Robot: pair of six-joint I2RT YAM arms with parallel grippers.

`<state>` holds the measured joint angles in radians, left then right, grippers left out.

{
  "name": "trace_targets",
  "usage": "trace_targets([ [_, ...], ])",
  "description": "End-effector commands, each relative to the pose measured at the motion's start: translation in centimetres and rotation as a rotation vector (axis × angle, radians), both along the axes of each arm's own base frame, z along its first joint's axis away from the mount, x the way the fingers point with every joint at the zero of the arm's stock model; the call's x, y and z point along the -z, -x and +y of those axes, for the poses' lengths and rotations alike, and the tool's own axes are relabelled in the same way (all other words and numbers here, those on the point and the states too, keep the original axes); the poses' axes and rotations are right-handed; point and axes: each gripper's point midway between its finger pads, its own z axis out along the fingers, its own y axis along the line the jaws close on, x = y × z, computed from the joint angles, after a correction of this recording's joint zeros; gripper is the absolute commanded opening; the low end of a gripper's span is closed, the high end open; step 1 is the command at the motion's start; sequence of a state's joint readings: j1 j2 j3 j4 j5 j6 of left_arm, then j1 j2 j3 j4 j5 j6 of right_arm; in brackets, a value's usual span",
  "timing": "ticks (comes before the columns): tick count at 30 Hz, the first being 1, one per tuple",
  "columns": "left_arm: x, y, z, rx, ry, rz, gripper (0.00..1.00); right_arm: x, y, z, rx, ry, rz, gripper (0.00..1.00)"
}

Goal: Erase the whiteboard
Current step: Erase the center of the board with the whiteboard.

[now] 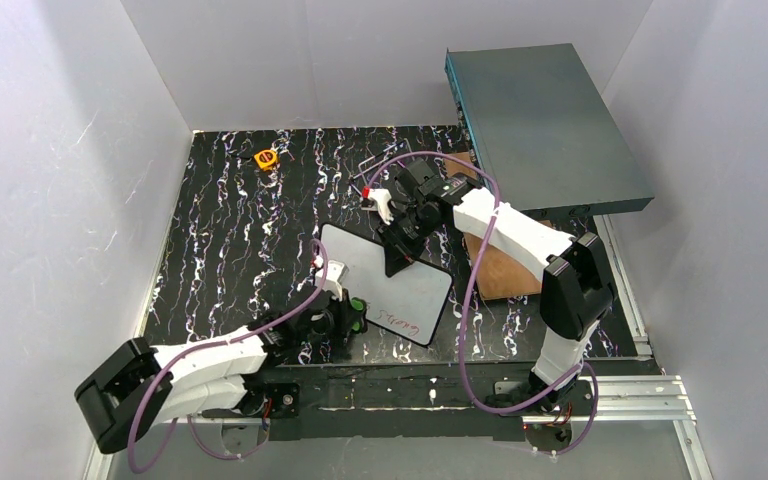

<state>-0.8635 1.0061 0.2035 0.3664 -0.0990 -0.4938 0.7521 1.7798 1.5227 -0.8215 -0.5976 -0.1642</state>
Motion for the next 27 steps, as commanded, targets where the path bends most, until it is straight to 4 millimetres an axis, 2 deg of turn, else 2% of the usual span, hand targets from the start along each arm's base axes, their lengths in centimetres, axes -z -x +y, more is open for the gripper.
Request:
trace_targets([
  [1, -1.1, -1.9, -0.5, -0.065, -0.003, -0.063, 0.0, -3.5, 4.0, 2.5, -0.138, -0.153, 0.081, 0.01],
  [9, -1.5, -4.7, 6.8, -0.401, 0.02, -0.085, 0.0, -3.6, 3.9, 2.6, -0.12, -0.152, 0.087, 0.01],
  [13, -2.1, -5.9, 8.3, -0.445, 0.046, -0.079, 0.0, -3.6, 4.0, 2.7, -0.12, -0.155, 0.096, 0.01],
  [15, -2.0, -6.1, 7.7, -0.412, 0.055, -0.071, 0.0, -3.7, 4.0, 2.8, -0.118, -0.158, 0.102, 0.01],
  [19, -2.1, -5.6, 4.2, -0.255, 0.131, -0.037, 0.0, -3.8, 3.9, 2.9, -0.105, -0.161, 0.111, 0.01],
  [27, -2.3, -2.5, -2.6, -0.005, 0.122, -0.065, 0.0, -3.5, 3.8, 3.5, -0.081, -0.16, 0.148, 0.01],
])
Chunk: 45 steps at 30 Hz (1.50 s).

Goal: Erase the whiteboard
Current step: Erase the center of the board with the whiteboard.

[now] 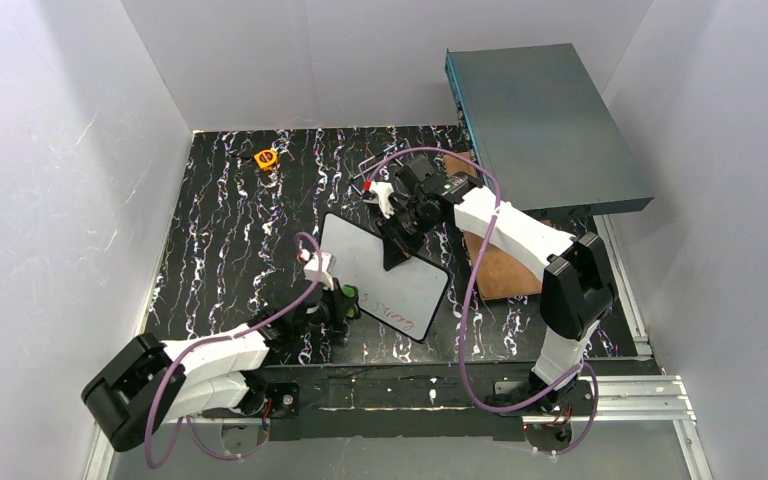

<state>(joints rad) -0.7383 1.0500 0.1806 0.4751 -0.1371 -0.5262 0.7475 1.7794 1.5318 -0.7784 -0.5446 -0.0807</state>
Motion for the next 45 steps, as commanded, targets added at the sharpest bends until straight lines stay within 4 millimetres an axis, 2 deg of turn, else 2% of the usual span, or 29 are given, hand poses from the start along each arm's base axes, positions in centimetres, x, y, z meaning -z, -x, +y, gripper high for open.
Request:
trace_targets([
  [1, -2.2, 1.2, -5.4, 0.181, 0.078, -0.046, 0.0, -3.2, 5.1, 3.2, -0.168, -0.176, 0.162, 0.01],
  [4, -1.9, 1.3, -6.2, 0.196, 0.075, -0.04, 0.0, -3.1, 5.2, 3.2, -0.168, -0.176, 0.166, 0.01],
  [7, -2.0, 0.4, -5.4, 0.144, 0.034, -0.054, 0.0, -3.0, 5.3, 3.1, -0.169, -0.178, 0.167, 0.01],
  [10, -1.8, -1.1, -2.3, 0.002, -0.049, -0.067, 0.0, -2.9, 5.3, 3.0, -0.167, -0.179, 0.163, 0.01],
  [14, -2.5, -2.8, 1.8, -0.151, -0.021, -0.068, 0.0, -3.0, 5.4, 3.0, -0.172, -0.185, 0.16, 0.01],
  [17, -3.2, -3.8, 3.7, -0.2, -0.003, -0.076, 0.0, -2.9, 5.4, 3.1, -0.175, -0.183, 0.169, 0.01],
  [21, -4.0, -4.0, 2.4, -0.109, -0.005, -0.089, 0.0, -2.8, 5.5, 3.2, -0.178, -0.181, 0.171, 0.01],
  [24, -4.7, -3.4, 0.1, 0.015, 0.041, -0.113, 0.0, -2.7, 5.4, 3.2, -0.176, -0.178, 0.166, 0.01],
  [28, -5.2, -1.5, -3.1, 0.148, 0.043, -0.155, 0.0, -2.6, 5.5, 3.2, -0.18, -0.176, 0.17, 0.01],
  [32, -4.3, 0.7, -5.8, 0.232, 0.032, -0.153, 0.0, -2.7, 5.4, 3.2, -0.184, -0.176, 0.175, 0.01],
  [36, -3.3, 1.2, -6.7, 0.239, 0.017, -0.135, 0.0, -2.8, 5.6, 3.2, -0.188, -0.18, 0.175, 0.01],
  [38, -3.2, 0.5, -5.9, 0.176, -0.009, -0.133, 0.0, -2.8, 5.6, 3.1, -0.188, -0.181, 0.176, 0.01],
  [41, -3.3, -1.0, -2.8, 0.031, -0.087, -0.152, 0.0, -2.9, 5.7, 3.1, -0.192, -0.186, 0.171, 0.01],
  [45, -3.5, -2.2, 1.5, -0.141, -0.082, -0.131, 0.0, -3.0, 5.7, 3.0, -0.193, -0.188, 0.169, 0.01],
])
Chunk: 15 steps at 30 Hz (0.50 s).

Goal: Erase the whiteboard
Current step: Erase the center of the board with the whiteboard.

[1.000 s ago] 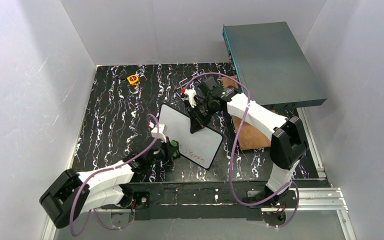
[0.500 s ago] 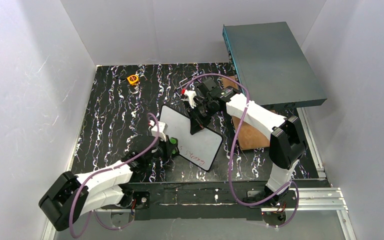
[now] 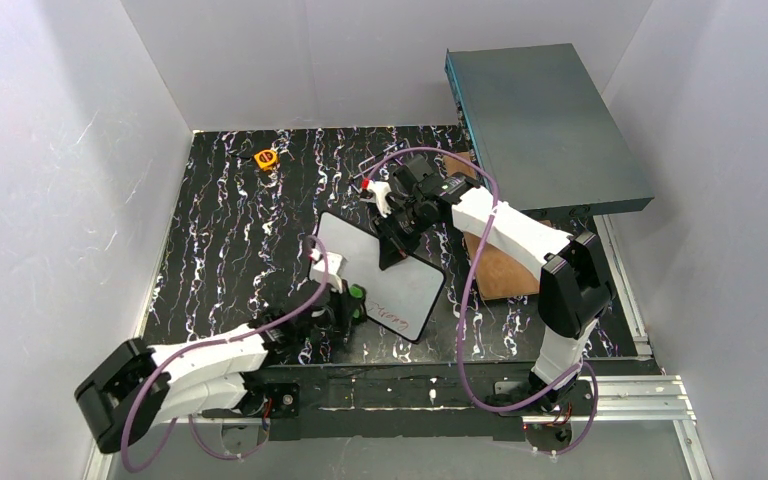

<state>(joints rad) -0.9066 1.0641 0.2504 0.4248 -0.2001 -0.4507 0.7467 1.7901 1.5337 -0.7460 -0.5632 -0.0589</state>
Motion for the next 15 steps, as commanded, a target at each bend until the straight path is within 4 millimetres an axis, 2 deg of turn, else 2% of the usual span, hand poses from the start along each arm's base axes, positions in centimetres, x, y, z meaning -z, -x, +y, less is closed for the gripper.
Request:
trace_targets([
  [1, -2.1, -4.2, 5.7, -0.324, 0.01, -0.062, 0.0, -2.9, 6.0, 2.4, -0.203, -0.165, 0.157, 0.01],
  [3, -2.1, -4.4, 6.7, -0.35, 0.016, -0.036, 0.0, -2.9, 6.1, 2.4, -0.206, -0.166, 0.161, 0.01],
  [6, -2.1, -4.4, 6.2, -0.313, 0.025, -0.022, 0.0, -2.9, 6.1, 2.4, -0.207, -0.165, 0.163, 0.01],
  [10, -2.3, -3.7, 3.3, -0.158, 0.077, -0.006, 0.0, -2.9, 6.2, 2.4, -0.21, -0.165, 0.158, 0.01],
  [15, -2.9, -1.2, -0.7, 0.02, 0.091, -0.042, 0.0, -3.1, 6.5, 2.3, -0.234, -0.176, 0.153, 0.01],
])
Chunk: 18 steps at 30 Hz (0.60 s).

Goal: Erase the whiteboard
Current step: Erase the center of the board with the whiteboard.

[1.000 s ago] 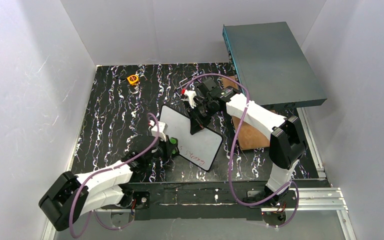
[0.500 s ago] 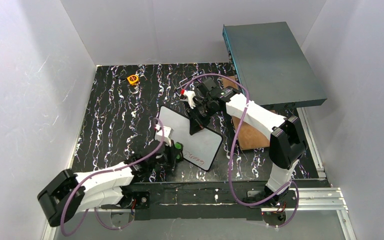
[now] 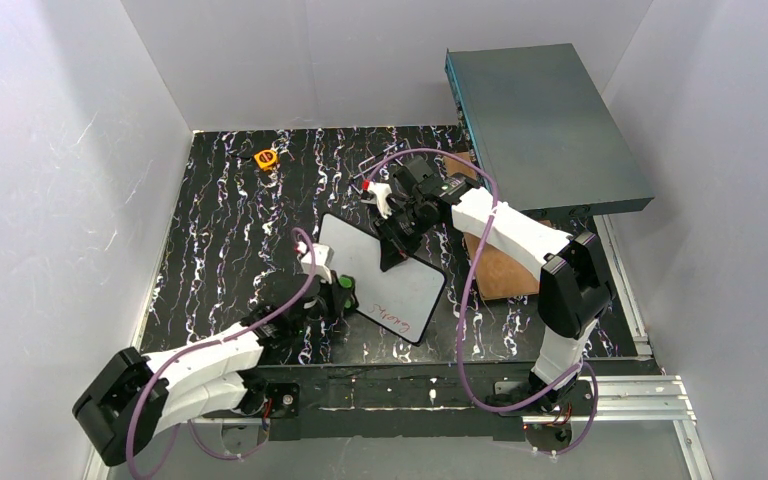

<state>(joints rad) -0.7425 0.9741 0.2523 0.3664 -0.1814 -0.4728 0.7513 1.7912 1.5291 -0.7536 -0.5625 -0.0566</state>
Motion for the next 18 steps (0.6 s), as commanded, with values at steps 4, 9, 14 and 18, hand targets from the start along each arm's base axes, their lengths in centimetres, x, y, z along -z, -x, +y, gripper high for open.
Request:
trace_targets([
  [4, -0.6, 3.3, -5.8, 0.218, 0.032, -0.027, 0.0, -3.5, 6.2, 2.2, -0.241, -0.191, 0.14, 0.01],
  [9, 0.4, 2.7, -4.5, 0.126, -0.006, -0.02, 0.0, -3.5, 6.4, 2.2, -0.248, -0.193, 0.14, 0.01],
  [14, -0.2, 0.7, -0.2, -0.058, -0.061, -0.06, 0.0, -3.6, 6.4, 2.1, -0.248, -0.193, 0.136, 0.01],
  [18, -0.6, -0.4, 2.7, -0.151, -0.022, -0.02, 0.0, -3.6, 6.5, 2.1, -0.25, -0.194, 0.136, 0.01],
])
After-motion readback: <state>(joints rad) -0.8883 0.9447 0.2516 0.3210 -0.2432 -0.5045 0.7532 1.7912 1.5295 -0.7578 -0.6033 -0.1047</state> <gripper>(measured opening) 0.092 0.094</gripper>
